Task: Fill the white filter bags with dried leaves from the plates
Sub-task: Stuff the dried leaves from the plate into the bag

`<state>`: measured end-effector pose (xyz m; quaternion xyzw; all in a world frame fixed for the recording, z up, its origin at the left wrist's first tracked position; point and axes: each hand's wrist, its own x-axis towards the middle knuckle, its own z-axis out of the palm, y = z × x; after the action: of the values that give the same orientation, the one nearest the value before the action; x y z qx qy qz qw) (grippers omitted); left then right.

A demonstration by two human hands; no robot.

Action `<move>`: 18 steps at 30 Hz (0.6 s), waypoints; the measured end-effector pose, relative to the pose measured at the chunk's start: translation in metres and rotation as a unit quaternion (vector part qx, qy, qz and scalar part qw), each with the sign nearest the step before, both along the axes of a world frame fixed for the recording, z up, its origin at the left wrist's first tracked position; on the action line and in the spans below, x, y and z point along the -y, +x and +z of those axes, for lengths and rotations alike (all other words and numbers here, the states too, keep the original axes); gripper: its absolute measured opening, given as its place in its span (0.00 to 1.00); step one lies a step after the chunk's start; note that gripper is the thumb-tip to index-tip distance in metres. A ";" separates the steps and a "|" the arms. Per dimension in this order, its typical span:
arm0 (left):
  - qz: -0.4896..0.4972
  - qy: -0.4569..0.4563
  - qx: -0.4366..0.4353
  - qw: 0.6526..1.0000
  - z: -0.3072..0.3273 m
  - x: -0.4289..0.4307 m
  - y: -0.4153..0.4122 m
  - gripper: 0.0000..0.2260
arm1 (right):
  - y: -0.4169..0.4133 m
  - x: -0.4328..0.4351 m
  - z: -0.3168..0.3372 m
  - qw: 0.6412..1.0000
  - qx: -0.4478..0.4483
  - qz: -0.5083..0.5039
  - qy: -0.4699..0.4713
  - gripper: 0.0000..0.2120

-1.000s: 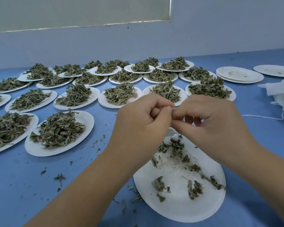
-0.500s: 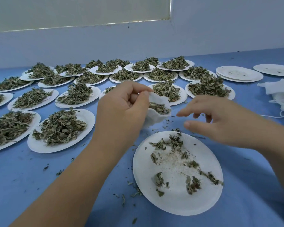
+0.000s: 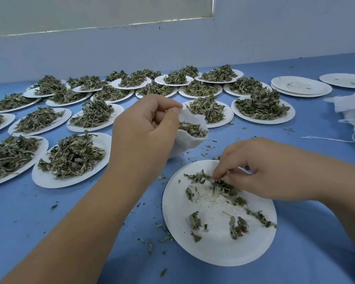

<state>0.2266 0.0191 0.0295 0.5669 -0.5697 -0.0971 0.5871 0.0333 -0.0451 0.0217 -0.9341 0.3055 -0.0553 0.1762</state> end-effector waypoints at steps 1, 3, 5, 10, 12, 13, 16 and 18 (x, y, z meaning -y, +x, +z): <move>-0.001 -0.001 -0.001 1.000 0.000 0.000 0.000 0.07 | -0.001 -0.001 0.002 1.000 0.001 0.007 0.018 0.11; -0.001 -0.002 0.000 1.000 -0.001 0.000 0.000 0.07 | -0.005 -0.001 0.006 0.998 0.006 0.023 0.053 0.10; -0.001 -0.002 -0.001 1.000 -0.001 0.000 0.000 0.08 | -0.012 0.000 0.013 0.996 0.009 0.034 0.084 0.09; 0.003 0.003 0.001 1.000 -0.003 0.002 -0.001 0.08 | -0.031 0.005 0.023 0.986 -0.032 0.032 0.159 0.16; 0.006 0.005 0.005 1.000 -0.003 0.002 -0.001 0.08 | -0.032 0.005 0.022 0.984 -0.061 0.034 0.167 0.17; 0.007 0.005 0.006 1.000 -0.003 0.002 -0.002 0.08 | -0.032 0.004 0.021 0.983 -0.069 0.034 0.166 0.18; 0.011 0.008 0.010 1.000 -0.004 0.003 -0.002 0.07 | -0.030 0.000 0.018 0.983 -0.083 0.029 0.160 0.17; 0.012 0.010 0.009 1.000 -0.004 0.003 -0.003 0.07 | -0.028 -0.001 0.016 0.982 -0.094 0.026 0.159 0.17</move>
<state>0.2240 0.0162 0.0254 0.5804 -0.5672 -0.0911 0.5772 0.0058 -0.0444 0.0376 -0.9029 0.3009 0.0866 0.2945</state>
